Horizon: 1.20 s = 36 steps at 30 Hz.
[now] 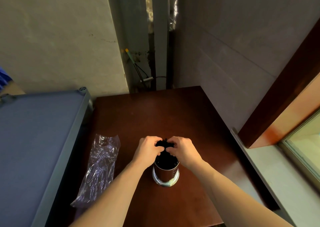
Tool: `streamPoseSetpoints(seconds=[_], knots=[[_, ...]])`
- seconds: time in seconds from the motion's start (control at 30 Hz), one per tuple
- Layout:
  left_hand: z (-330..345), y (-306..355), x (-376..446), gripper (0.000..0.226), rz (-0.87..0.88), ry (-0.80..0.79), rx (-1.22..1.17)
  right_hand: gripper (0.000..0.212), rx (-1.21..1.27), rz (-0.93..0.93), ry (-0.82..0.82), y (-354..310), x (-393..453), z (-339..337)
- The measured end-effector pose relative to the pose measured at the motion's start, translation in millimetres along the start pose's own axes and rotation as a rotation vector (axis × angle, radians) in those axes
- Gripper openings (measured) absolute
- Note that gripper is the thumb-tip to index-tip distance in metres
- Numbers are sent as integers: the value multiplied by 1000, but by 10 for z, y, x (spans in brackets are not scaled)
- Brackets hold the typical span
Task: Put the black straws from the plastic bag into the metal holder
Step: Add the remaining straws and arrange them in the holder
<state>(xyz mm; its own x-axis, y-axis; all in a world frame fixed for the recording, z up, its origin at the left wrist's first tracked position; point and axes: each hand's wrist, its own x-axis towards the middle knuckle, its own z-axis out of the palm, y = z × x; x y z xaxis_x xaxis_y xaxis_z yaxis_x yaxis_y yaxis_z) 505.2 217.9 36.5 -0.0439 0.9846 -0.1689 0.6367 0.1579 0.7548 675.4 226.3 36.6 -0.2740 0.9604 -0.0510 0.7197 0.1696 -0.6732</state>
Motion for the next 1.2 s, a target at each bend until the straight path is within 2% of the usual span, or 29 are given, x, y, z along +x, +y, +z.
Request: streamPoseSetpoints(seconds=[0.13, 0.23, 0.53, 0.67, 0.83, 1.03, 1.2], knots=[[-18, 42, 44, 34, 6, -6, 32, 17, 1, 8, 17, -2, 19, -43], [-23, 53, 50, 51, -7, -4, 52, 20, -25, -1, 45, -13, 8, -66], [-82, 37, 5, 66, 51, -1, 69, 38, -76, -51, 88, -109, -40, -63], [-155, -6, -45, 54, 116, 90, 93, 37, -86, -98, 112, -195, -91, -48], [-314, -69, -162, 11, 199, 261, 90, 29, -68, -187, 147, -399, -84, 49], [-565, -375, -324, 18, 157, 320, 52, 26, -110, -303, 125, -733, -21, 354], [-779, -773, -493, 17, 27, 366, 36, 28, -85, -322, 62, -987, 22, 638]])
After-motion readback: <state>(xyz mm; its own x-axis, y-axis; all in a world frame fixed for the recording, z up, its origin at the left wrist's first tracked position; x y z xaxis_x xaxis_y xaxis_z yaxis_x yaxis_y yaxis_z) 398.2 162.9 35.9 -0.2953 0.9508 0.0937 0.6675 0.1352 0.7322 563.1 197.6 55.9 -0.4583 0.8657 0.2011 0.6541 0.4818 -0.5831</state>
